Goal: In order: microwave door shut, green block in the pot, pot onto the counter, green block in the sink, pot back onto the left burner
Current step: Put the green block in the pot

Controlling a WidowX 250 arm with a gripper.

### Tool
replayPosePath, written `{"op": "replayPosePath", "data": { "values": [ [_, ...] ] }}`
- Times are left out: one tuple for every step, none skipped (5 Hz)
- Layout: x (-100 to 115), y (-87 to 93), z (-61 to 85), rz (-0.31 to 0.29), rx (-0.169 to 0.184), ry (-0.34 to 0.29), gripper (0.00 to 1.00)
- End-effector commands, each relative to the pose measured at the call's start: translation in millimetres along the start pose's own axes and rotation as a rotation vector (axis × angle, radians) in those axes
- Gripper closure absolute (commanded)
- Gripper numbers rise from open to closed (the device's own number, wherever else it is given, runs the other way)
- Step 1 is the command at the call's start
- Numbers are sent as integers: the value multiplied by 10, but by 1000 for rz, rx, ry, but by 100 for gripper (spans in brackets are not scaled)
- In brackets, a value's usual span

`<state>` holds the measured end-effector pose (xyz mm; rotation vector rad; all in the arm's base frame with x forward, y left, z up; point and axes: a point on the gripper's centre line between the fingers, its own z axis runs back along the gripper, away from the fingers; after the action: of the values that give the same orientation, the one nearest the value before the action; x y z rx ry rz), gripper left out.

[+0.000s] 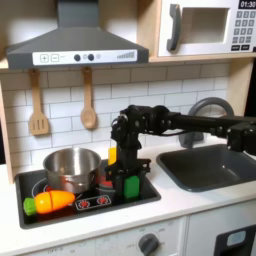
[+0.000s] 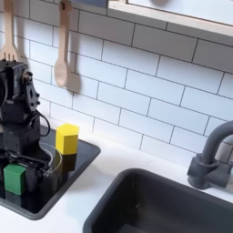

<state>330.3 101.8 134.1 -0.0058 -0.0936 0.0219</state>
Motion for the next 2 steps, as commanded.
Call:
{"op": "replayPosePath", "data": {
  "values": [
    [-1,-22,78,5,-6,-23,100],
    [14,-25,164,14,-3,-39,100]
  ]
}}
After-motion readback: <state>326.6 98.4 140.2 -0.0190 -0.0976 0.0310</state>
